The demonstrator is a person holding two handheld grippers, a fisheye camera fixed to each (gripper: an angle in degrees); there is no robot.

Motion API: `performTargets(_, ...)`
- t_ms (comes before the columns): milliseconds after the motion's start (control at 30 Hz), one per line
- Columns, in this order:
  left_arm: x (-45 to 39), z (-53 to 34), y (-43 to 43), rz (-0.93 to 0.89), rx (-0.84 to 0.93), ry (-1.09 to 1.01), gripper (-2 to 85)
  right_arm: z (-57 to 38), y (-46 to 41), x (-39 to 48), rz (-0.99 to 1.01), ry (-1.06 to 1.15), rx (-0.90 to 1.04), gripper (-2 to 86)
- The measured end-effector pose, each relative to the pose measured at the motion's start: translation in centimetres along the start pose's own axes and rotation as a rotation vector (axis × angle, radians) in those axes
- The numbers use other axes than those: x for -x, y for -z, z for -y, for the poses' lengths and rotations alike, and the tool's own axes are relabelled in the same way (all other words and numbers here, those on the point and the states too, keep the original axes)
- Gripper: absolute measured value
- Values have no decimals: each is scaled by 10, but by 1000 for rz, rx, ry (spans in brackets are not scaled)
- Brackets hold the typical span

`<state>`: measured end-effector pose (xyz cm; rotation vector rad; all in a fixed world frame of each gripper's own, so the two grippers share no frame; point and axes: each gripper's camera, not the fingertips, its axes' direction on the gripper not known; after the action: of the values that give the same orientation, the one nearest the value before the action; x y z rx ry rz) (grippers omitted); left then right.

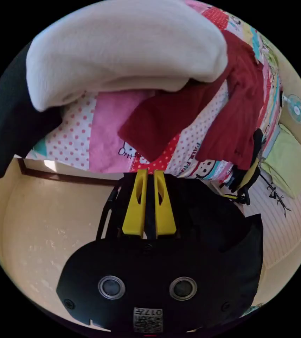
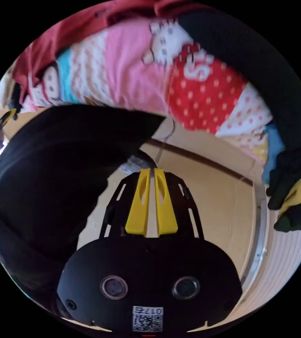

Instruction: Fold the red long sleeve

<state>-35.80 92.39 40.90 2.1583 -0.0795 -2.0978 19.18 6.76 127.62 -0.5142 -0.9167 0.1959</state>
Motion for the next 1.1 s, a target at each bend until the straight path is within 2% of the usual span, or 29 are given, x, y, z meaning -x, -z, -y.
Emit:
performTargets(67, 46, -22, -51, 4, 173, 167, 1, -9, -74, -14, -84, -72, 189, 10)
performTargets(167, 84, -56, -81, -39, 300, 318, -6, -25, -127, -30, -57, -79, 335, 6)
performTargets(300, 99, -78, -73, -84, 324, 411, -6, -38, -132, -56, 4, -111, 307, 4)
performTargets(400, 84, -75, -42, -97, 275, 401, -5, -37, -103, -78, 64, -136, 229, 5)
performTargets(500, 44, -55, -3, -51, 203, 320, 3, -24, -51, -90, 83, -166, 69, 7)
performTargets(767, -120, 27, 74, 55, -103, -117, 80, 14, 91, -58, -40, 58, -398, 34)
performTargets(867, -153, 48, 97, 29, -280, -162, 84, 8, 137, -58, 3, 117, -603, 52)
performTargets(967, -167, 82, 107, 24, -359, -156, 96, 15, 163, -58, -15, 127, -765, 83)
performTargets(1033, -167, 108, 100, 21, -349, -129, 119, 32, 165, -56, -21, 156, -801, 103)
performTargets(1100, -163, 139, 78, -25, -278, -110, 143, 63, 153, -54, -33, 169, -750, 116)
